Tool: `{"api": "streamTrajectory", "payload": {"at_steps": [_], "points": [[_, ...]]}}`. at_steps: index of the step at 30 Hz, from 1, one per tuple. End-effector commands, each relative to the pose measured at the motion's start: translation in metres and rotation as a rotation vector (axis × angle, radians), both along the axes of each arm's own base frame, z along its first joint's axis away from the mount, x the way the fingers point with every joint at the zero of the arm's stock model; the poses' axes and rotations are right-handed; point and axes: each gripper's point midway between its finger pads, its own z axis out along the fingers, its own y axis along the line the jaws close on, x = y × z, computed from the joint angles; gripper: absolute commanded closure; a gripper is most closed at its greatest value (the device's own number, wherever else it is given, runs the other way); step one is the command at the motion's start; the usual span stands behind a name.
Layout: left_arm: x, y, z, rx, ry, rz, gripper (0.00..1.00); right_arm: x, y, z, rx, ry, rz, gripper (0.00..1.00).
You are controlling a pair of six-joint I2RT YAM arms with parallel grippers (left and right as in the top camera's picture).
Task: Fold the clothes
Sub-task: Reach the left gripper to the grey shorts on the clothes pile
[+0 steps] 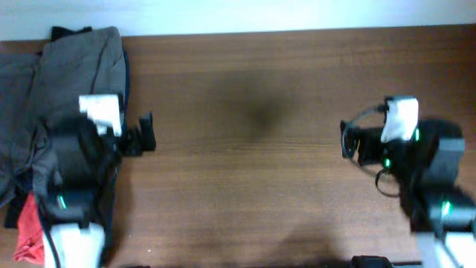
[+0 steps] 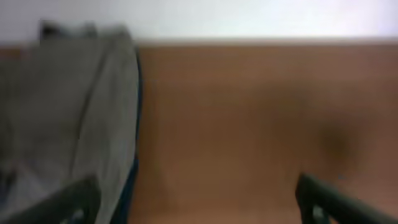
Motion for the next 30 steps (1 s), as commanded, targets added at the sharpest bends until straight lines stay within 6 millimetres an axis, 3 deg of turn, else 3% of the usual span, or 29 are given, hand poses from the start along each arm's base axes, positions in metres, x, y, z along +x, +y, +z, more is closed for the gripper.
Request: {"api": "streamTrajectory", "payload": {"at_steps": [1, 6, 10, 14, 16, 19, 21, 24, 29, 30], "points": [[0.041, -0.008, 0.018, -0.021, 0.102, -0.052, 0.01, 0.028, 0.012, 0.019, 0.046, 0.074, 0.059, 0.01], [0.079, -0.015, -0.007, -0.063, 0.258, -0.088, 0.01, 0.062, 0.027, 0.016, 0.130, 0.172, 0.138, 0.01], [0.112, -0.012, -0.057, -0.060, 0.332, -0.078, 0.01, 0.073, 0.034, -0.014, 0.178, 0.265, 0.169, 0.01], [0.137, 0.011, -0.067, -0.040, 0.292, -0.001, 0.01, 0.074, 0.034, -0.024, 0.183, 0.302, 0.166, 0.01], [0.149, 0.039, -0.071, -0.049, 0.265, 0.090, 0.02, 0.073, 0.034, -0.025, 0.183, 0.307, 0.166, 0.01], [0.152, 0.072, -0.082, -0.046, 0.276, 0.182, 0.08, 0.070, 0.034, -0.027, 0.186, 0.323, 0.164, 0.01], [0.147, 0.104, -0.104, -0.042, 0.326, 0.255, 0.11, 0.066, 0.035, -0.029, 0.189, 0.344, 0.162, 0.01], [0.141, 0.127, -0.134, -0.060, 0.397, 0.301, 0.11, 0.064, 0.035, -0.031, 0.191, 0.356, 0.161, 0.03], [0.134, 0.133, -0.176, -0.074, 0.505, 0.313, 0.11, 0.062, 0.035, -0.032, 0.193, 0.366, 0.160, 0.05], [0.133, 0.133, -0.179, -0.075, 0.516, 0.314, 0.16, 0.062, 0.035, -0.032, 0.193, 0.368, 0.160, 0.05]]}}
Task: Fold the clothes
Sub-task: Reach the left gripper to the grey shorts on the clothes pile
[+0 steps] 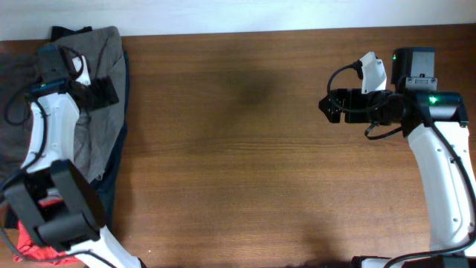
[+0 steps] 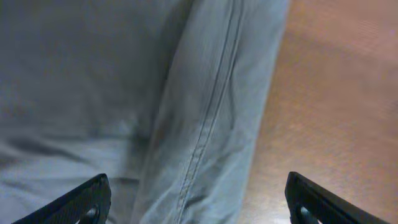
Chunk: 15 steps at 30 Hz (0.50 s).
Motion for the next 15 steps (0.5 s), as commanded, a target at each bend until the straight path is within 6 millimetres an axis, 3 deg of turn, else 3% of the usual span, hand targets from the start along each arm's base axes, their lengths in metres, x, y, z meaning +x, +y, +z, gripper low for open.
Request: {"api": "streamTrajectory", "payload": {"at_steps": [1, 6, 9, 12, 13, 15], "points": [[-0.001, 0.000, -0.019, -0.009, 0.049, 0.010, 0.18, 0.000, 0.005, 0.009, 0.009, -0.019, 0.013, 0.05], [-0.009, 0.004, -0.029, 0.005, 0.097, 0.026, 0.29, -0.003, 0.004, 0.007, 0.005, -0.004, 0.010, 0.06], [-0.012, 0.006, -0.030, 0.016, 0.111, 0.033, 0.52, -0.003, 0.004, 0.007, 0.005, -0.001, 0.010, 0.07], [-0.012, 0.008, -0.030, 0.028, 0.112, 0.038, 0.92, -0.004, 0.004, 0.006, 0.005, 0.001, 0.010, 0.08], [-0.012, 0.008, -0.030, 0.028, 0.112, 0.038, 0.99, -0.005, 0.004, 0.006, 0.005, 0.004, 0.010, 0.08], [-0.012, 0.007, -0.030, 0.024, 0.110, 0.036, 0.99, -0.005, 0.004, 0.006, 0.005, 0.007, 0.010, 0.09]]}}
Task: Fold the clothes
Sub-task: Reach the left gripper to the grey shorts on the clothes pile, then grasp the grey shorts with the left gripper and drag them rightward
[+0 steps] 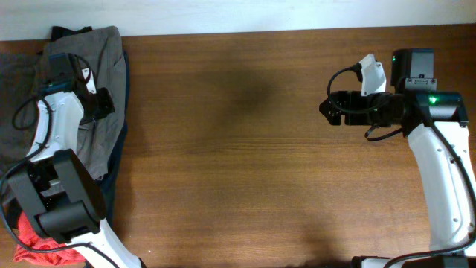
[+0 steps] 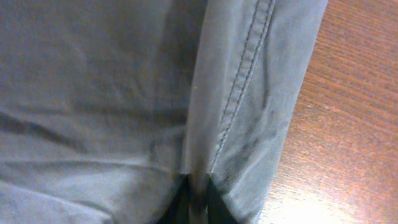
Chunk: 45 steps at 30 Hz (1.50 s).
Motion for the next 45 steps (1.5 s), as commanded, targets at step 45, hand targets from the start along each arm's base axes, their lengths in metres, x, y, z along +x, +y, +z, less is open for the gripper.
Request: {"api": "streamTrajectory", "payload": {"at_steps": [45], "points": [[-0.010, -0.528, 0.161, -0.349, -0.473, -1.038, 0.99, -0.002, -0.109, 0.016, 0.145, 0.000, -0.397, 0.18]]}}
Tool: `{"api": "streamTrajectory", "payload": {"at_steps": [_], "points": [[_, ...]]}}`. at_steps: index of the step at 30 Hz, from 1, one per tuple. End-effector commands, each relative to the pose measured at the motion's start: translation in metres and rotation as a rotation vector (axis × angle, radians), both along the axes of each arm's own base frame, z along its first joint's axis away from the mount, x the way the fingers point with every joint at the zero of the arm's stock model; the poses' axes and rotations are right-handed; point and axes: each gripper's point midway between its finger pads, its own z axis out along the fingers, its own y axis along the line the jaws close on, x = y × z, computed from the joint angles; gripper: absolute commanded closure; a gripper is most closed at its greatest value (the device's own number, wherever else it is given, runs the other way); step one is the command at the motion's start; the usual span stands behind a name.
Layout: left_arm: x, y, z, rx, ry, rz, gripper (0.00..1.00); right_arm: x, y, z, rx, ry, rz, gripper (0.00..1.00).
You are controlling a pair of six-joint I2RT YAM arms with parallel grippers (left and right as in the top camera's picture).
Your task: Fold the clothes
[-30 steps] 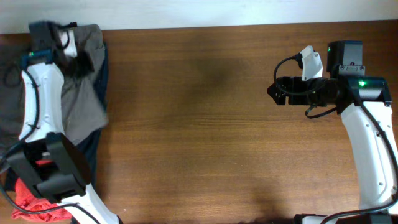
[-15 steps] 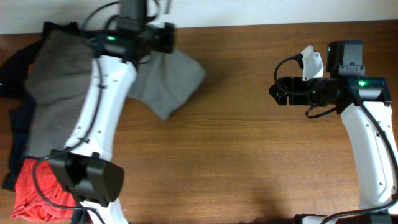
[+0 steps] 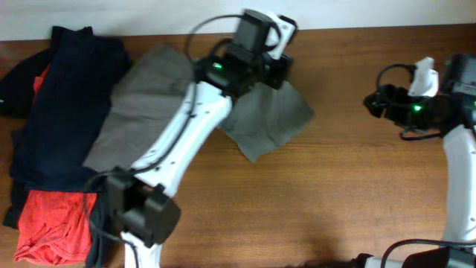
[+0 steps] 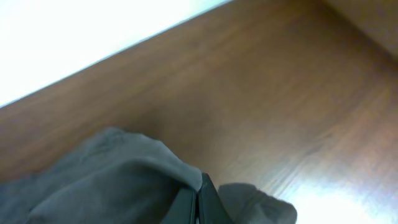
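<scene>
A grey garment (image 3: 260, 119) lies stretched from the clothes pile at the left to the table's middle, one corner lifted. My left gripper (image 3: 277, 74) is near the back edge at the centre, shut on that corner. In the left wrist view the dark fingers (image 4: 200, 202) are pressed together with grey cloth (image 4: 106, 180) bunched around them. My right gripper (image 3: 370, 103) hovers over the right part of the table, apart from the garment, and holds nothing. The overhead view is too small to show how its jaws stand.
A pile of clothes sits at the far left: a dark navy piece (image 3: 67, 112), a black one (image 3: 15, 82) and a red one (image 3: 52, 223). The brown wooden table (image 3: 297, 201) meets a white wall at the back. My left arm (image 3: 178, 141) reaches diagonally across the garment.
My left gripper was shut on the grey garment's seamed edge on the pile at far left. It is now at the back centre, with the garment drawn out across the table. My right gripper has shifted right.
Both arms first sat folded near the front, the left gripper open beside the pile. The left gripper then stood open over the grey garment on the pile, with the right arm extended. After that it was shut on the garment's edge, and now the garment is stretched toward the centre.
</scene>
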Motion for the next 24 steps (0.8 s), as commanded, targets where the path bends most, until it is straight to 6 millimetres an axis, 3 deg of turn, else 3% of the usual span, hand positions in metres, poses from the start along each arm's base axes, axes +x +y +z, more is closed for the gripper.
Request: {"api": "streamTrajectory", "payload": {"at_steps": [1, 6, 10, 13, 14, 15, 16, 17, 18, 20, 24], "points": [[-0.015, -0.052, -0.018, -0.066, 0.030, -0.113, 0.99, -0.001, -0.015, 0.015, 0.058, -0.052, -0.041, 0.18], [-0.035, -0.102, -0.037, -0.117, 0.029, -0.216, 0.99, -0.006, -0.038, 0.019, 0.093, -0.073, -0.102, 0.18], [-0.048, -0.117, -0.038, -0.165, 0.066, -0.272, 0.99, -0.007, -0.046, 0.020, 0.089, -0.082, -0.122, 0.18], [-0.055, -0.124, -0.026, -0.217, 0.060, -0.332, 0.99, -0.007, -0.046, 0.020, 0.088, -0.083, -0.121, 0.18], [-0.057, -0.126, -0.020, -0.234, 0.061, -0.353, 0.93, -0.007, -0.046, 0.020, 0.089, -0.082, -0.121, 0.18], [-0.058, -0.126, -0.015, -0.241, 0.060, -0.361, 0.78, -0.007, -0.046, 0.020, 0.089, -0.082, -0.121, 0.18], [-0.058, -0.124, -0.011, -0.244, 0.059, -0.360, 0.55, -0.007, -0.046, 0.020, 0.089, -0.082, -0.121, 0.18], [-0.056, -0.121, -0.004, -0.246, 0.054, -0.355, 0.20, -0.007, -0.046, 0.020, 0.089, -0.082, -0.121, 0.18], [-0.048, -0.109, 0.015, -0.252, 0.041, -0.332, 0.01, -0.007, -0.046, 0.020, 0.089, -0.082, -0.117, 0.18], [-0.037, -0.088, 0.042, -0.260, 0.020, -0.295, 0.01, -0.007, -0.042, 0.022, 0.091, -0.096, -0.087, 0.18], [-0.006, -0.015, 0.103, -0.266, -0.036, -0.155, 0.01, -0.005, -0.030, 0.027, 0.102, -0.139, 0.002, 0.18]]}}
